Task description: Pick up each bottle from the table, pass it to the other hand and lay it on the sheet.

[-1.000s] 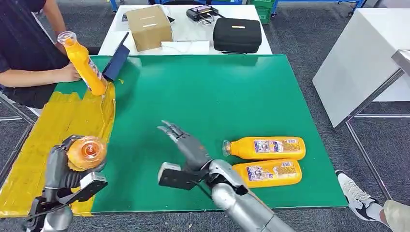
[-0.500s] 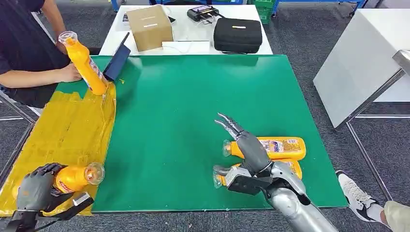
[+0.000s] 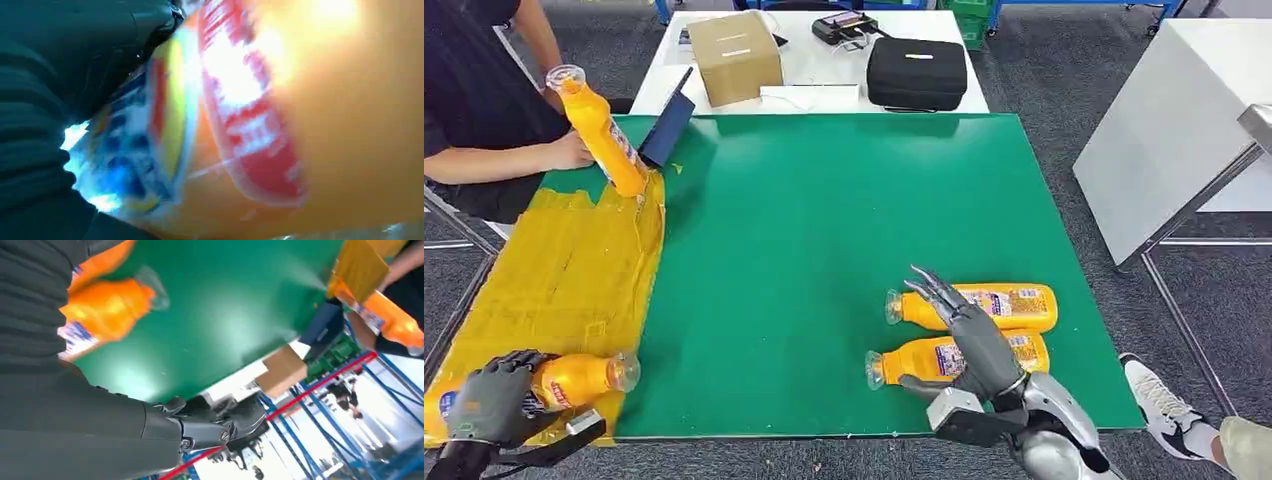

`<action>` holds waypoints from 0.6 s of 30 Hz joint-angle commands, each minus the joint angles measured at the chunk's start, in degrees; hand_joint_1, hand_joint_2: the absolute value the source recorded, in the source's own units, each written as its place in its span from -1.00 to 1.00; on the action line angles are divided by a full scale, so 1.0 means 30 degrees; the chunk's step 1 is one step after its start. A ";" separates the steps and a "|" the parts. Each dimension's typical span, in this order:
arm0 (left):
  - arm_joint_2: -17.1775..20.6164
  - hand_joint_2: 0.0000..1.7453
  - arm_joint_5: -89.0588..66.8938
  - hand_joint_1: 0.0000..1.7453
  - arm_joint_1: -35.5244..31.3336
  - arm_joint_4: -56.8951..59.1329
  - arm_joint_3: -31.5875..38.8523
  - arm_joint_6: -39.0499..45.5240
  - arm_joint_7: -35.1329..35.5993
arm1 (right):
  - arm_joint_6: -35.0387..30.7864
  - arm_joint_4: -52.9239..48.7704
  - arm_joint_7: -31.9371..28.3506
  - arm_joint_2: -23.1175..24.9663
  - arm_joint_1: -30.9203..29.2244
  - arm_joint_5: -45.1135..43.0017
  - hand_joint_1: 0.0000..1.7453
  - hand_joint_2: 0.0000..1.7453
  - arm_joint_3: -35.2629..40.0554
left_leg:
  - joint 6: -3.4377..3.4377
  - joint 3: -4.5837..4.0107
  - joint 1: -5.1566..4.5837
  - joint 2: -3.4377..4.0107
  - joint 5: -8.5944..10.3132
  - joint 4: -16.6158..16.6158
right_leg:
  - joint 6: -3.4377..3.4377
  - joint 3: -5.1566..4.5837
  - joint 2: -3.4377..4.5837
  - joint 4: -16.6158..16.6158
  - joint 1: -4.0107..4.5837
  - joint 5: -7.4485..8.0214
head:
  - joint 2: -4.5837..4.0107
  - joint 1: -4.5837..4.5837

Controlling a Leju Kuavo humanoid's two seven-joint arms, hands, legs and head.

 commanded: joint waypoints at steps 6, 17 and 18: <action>0.1356 -1.00 0.1052 -1.00 0.0650 0.1045 -0.3284 -0.0362 -0.0901 | 0.1377 -0.0308 0.0393 -0.1057 0.1606 0.1395 -1.00 1.00 -0.1208 | -0.0004 0.0134 -0.0018 -0.0008 -0.0013 -0.0032 | 0.0027 0.0113 0.0080 -0.0012 -0.0030 -0.0031 | 0.0000 0.0000; 0.0748 -1.00 0.4280 -1.00 0.0569 0.0310 -0.2663 -0.0252 -0.3538 | 0.1972 0.1183 0.1660 -0.2553 0.0271 0.2555 -1.00 1.00 -0.0898 | 0.0015 0.0140 -0.0045 0.0008 -0.0001 -0.0027 | 0.0037 0.0133 0.0110 -0.0020 -0.0060 -0.0012 | 0.0000 -0.0007; 0.0716 -1.00 0.4283 -1.00 0.0533 0.0276 -0.2694 -0.0287 -0.3552 | 0.2001 0.1274 0.1661 -0.2565 0.0174 0.2547 -1.00 1.00 -0.0939 | 0.0016 0.0138 -0.0047 0.0003 0.0002 -0.0030 | 0.0038 0.0131 0.0101 -0.0020 -0.0060 -0.0011 | 0.0000 0.0000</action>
